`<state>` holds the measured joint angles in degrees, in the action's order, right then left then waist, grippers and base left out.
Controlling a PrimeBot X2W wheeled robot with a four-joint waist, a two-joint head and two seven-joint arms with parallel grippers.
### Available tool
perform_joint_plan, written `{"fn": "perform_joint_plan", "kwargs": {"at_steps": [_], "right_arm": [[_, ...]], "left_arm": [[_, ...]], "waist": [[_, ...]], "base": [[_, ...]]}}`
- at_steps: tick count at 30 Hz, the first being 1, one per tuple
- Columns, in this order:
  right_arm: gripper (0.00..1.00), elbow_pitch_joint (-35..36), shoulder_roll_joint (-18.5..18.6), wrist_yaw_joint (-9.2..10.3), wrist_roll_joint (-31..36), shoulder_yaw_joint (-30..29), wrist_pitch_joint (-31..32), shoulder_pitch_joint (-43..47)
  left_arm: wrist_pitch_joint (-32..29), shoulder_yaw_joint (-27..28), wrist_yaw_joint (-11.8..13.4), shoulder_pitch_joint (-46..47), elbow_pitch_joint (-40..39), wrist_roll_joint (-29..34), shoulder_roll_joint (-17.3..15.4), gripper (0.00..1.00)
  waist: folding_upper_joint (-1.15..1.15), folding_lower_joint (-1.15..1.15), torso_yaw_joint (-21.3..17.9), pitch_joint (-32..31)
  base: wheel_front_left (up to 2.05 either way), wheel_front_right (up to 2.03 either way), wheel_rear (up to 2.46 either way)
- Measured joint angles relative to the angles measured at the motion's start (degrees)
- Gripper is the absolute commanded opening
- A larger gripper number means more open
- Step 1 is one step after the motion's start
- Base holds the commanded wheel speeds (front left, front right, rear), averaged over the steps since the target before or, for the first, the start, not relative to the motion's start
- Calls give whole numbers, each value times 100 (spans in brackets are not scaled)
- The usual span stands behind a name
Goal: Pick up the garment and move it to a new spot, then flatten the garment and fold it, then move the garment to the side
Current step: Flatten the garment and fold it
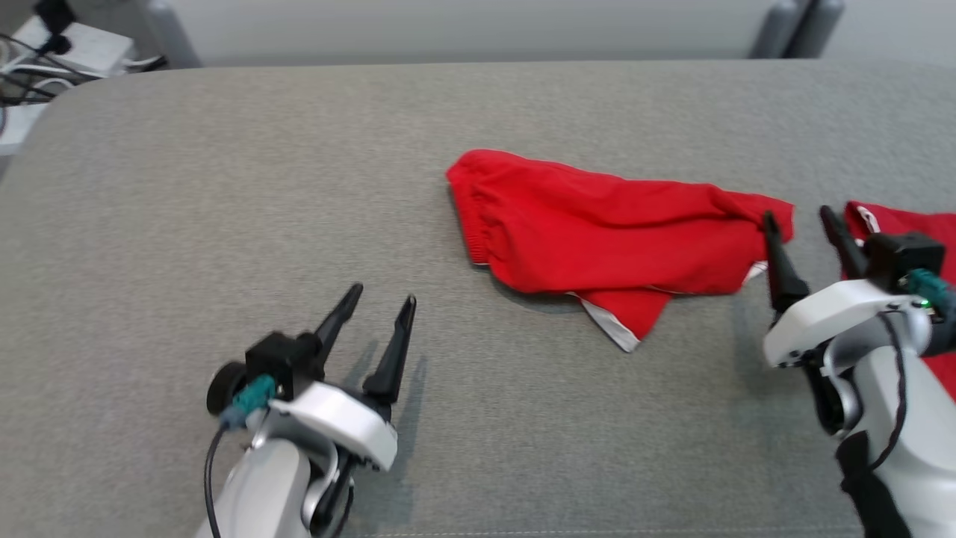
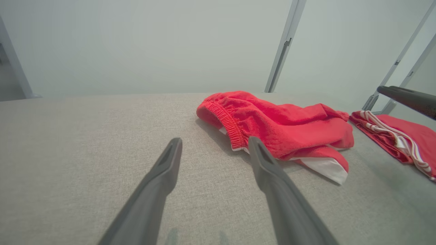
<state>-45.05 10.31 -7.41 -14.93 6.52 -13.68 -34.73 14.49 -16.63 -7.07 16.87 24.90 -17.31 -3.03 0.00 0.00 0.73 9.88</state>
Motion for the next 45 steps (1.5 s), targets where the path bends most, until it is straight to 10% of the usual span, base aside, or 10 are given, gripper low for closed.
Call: {"fn": "perform_joint_plan", "kwargs": {"at_steps": [13,33,35,36,45], "right_arm": [[100,1660,-288,0,-276,717,-48,532],[100,2561,-497,0,-53,259,-48,1085],[100,2566,-512,0,-51,209,-48,1095],[100,2569,-520,0,-42,187,-48,1101],[100,2558,-521,0,-8,119,-49,1194]], "left_arm": [[0,-725,0,1474,1647,-1206,-458,100],[0,-1090,0,2012,1934,-2203,-758,99],[0,-1206,0,2011,1846,-2216,-791,13],[0,-1273,0,2010,1819,-2224,-821,0],[1,-912,0,1967,697,-2023,-905,0]], "waist": [[0,0,-1030,489],[0,0,-1836,981],[0,0,-1849,972],[0,0,-1850,960],[0,0,-1519,790]], "base": [[0,0,0],[0,0,0],[0,0,0],[0,0,0],[0,0,0]]}}
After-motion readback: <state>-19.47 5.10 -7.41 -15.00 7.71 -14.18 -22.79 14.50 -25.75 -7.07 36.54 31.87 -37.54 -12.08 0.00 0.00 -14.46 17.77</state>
